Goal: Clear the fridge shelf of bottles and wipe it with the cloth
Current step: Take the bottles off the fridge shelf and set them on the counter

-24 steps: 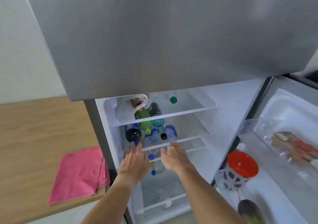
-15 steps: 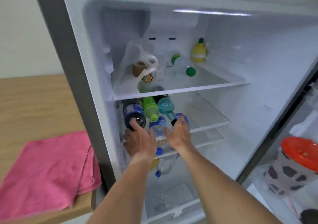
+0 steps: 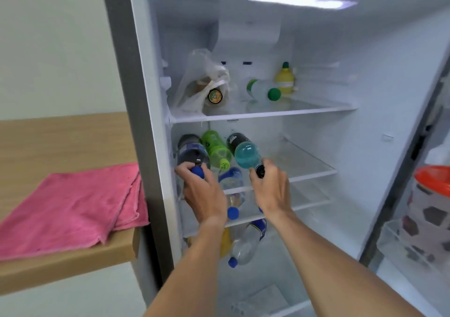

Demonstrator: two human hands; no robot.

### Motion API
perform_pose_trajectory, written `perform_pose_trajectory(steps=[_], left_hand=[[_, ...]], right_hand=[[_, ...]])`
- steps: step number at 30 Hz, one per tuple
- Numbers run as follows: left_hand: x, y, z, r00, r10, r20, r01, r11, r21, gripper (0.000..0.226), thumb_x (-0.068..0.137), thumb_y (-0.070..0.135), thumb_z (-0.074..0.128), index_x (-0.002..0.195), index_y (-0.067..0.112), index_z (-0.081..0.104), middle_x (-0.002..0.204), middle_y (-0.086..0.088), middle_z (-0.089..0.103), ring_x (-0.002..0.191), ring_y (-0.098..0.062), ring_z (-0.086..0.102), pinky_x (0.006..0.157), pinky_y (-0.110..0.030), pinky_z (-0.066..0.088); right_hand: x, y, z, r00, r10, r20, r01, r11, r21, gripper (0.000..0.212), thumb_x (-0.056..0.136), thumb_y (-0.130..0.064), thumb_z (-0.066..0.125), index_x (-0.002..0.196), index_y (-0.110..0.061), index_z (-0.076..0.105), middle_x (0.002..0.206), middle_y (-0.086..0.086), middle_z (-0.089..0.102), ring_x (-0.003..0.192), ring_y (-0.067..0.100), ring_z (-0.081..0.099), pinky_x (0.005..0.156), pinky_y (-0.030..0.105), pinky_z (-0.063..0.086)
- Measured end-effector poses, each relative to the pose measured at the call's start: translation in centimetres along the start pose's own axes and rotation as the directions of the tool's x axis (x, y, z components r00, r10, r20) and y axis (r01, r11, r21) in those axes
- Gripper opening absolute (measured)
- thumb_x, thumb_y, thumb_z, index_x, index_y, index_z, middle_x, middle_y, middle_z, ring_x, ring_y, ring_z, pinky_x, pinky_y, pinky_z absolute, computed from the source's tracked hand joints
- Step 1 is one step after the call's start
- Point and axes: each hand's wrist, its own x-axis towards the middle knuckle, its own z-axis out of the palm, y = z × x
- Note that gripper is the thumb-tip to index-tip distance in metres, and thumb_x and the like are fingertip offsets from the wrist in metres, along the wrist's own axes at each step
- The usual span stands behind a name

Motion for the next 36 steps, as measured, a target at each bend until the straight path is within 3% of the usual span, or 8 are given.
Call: perform_pose_trajectory(steps=[2,6,9,15,20,26,32,36], left_hand=[[-1.3,1.6,0.2,0.996,-0.055,-0.072,0.049,0.996,-0.08,0.02,0.101,0.026,0.049,0.1,0.035,0.031,0.085,0.021,0.04,0.075,0.005,0.045,0.067,-0.034,0.045],[-3.3,4.2,-0.6,0.976,-0.165,-0.144,0.138,0.974,-0.182,0.019,0.1,0.027,0.051,0.098,0.035,0.034,0.086,0.003,0.051,0.072,-0.017,0.057,0.062,-0.031,0.046],[-5.2,5.6,-2.3,0.983,-0.139,-0.123,0.117,0.979,-0.168,0.016,0.099,0.024,0.052,0.102,0.031,0.038,0.081,0.009,0.049,0.069,-0.005,0.05,0.056,-0.02,0.035],[-8.5,8.7,-7.5,1.0,-0.013,-0.004,0.012,0.993,-0.115,0.021,0.098,0.023,0.055,0.096,0.036,0.037,0.081,0.016,0.049,0.072,-0.005,0.051,0.06,-0.019,0.035],[-7.5,14.1,-12.8,0.965,0.214,0.154,-0.222,0.974,0.035,0.008,0.092,0.026,0.059,0.095,0.022,0.052,0.075,0.004,0.062,0.067,-0.018,0.059,0.063,-0.032,0.044],[-4.4,23.0,-18.1,0.902,0.232,0.365,-0.315,0.93,0.189,0.025,0.081,0.033,0.059,0.084,0.009,0.066,0.084,-0.007,0.069,0.081,-0.031,0.062,0.071,-0.035,0.047],[-1.6,30.2,-24.0,0.829,0.265,0.492,-0.408,0.889,0.21,0.031,0.079,0.032,0.066,0.06,0.011,0.056,0.06,-0.002,0.054,0.062,-0.023,0.049,0.05,-0.027,0.034],[2.1,34.9,-28.0,0.789,0.339,0.512,-0.498,0.841,0.211,0.026,0.078,0.032,0.068,0.066,0.009,0.065,0.068,-0.004,0.062,0.072,-0.026,0.057,0.057,-0.027,0.041]], right_hand=[[-0.6,-0.8,-2.1,0.996,-0.089,-0.001,0.089,0.996,-0.029,0.015,0.095,-0.023,0.064,0.099,-0.008,0.063,0.083,0.01,0.07,0.063,0.02,0.054,0.053,0.025,0.034],[-2.1,-2.2,-6.2,0.979,-0.197,0.045,0.201,0.97,-0.134,0.019,0.094,-0.023,0.065,0.106,-0.009,0.064,0.088,0.011,0.073,0.072,0.028,0.066,0.059,0.026,0.04],[-3.5,-3.3,-8.6,0.971,-0.237,0.038,0.239,0.95,-0.2,0.021,0.093,-0.023,0.066,0.109,-0.009,0.065,0.089,0.013,0.073,0.077,0.033,0.067,0.059,0.026,0.037],[-6.1,-7.4,-14.4,0.957,-0.291,0.012,0.284,0.923,-0.259,0.021,0.093,-0.021,0.066,0.109,-0.007,0.064,0.094,0.013,0.074,0.082,0.031,0.068,0.062,0.032,0.05],[-7.7,-12.8,-19.6,0.967,-0.251,-0.05,0.239,0.954,-0.179,0.025,0.093,-0.027,0.067,0.082,-0.013,0.048,0.071,0.004,0.06,0.06,0.021,0.055,0.048,0.024,0.037],[-8.1,-19.5,-24.7,0.986,-0.146,-0.086,0.135,0.984,-0.116,0.03,0.091,-0.026,0.064,0.072,-0.012,0.046,0.069,0.001,0.049,0.057,0.015,0.046,0.047,0.028,0.03],[-10.8,-24.9,-28.0,0.98,-0.196,-0.03,0.192,0.975,-0.111,0.039,0.088,-0.023,0.064,0.058,-0.015,0.04,0.057,0.0,0.045,0.05,0.018,0.041,0.044,0.028,0.032],[-11.2,-30.2,-29.8,0.96,-0.265,-0.093,0.258,0.963,-0.076,0.042,0.087,-0.029,0.062,0.055,-0.016,0.039,0.051,-0.002,0.042,0.048,0.019,0.036,0.044,0.029,0.033]])
